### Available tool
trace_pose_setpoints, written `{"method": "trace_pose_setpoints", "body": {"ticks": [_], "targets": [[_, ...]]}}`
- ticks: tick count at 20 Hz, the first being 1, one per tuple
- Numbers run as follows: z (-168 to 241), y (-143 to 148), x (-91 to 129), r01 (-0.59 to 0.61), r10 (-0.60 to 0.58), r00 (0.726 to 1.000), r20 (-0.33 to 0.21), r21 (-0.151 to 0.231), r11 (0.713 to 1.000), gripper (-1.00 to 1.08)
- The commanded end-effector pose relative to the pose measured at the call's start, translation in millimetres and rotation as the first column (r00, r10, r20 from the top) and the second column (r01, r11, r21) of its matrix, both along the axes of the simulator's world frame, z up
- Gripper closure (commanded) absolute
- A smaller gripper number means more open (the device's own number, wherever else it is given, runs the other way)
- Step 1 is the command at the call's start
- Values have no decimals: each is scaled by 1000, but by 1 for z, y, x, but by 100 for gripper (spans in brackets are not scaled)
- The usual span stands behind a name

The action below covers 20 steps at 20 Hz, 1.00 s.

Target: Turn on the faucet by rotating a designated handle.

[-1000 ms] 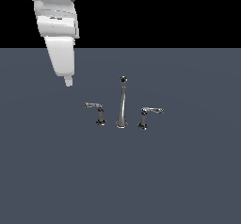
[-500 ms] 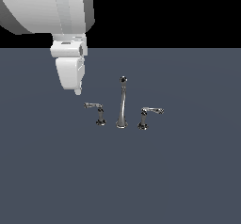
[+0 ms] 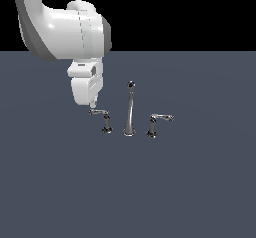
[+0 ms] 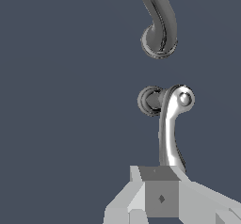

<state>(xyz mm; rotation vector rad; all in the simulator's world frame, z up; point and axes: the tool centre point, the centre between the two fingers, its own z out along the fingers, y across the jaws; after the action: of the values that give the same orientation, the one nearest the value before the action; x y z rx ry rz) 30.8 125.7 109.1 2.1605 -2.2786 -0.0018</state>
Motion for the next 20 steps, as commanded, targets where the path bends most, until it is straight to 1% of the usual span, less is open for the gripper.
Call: {"method": "trace_pose_setpoints", "body": {"ticks": [1,5,9,18,20], "targets": [[-9,-5,9,44,-44,999,1,-1,999,108],[-19,-11,20,95,-95,995,2,-2,995,108],[-24,-14,25,120,-120,993,2,-1,993,108],[-24,-14,25,120,-120,993,2,0,993,108],[-24,-10,18,120,-120,993,2,0,993,108]]}}
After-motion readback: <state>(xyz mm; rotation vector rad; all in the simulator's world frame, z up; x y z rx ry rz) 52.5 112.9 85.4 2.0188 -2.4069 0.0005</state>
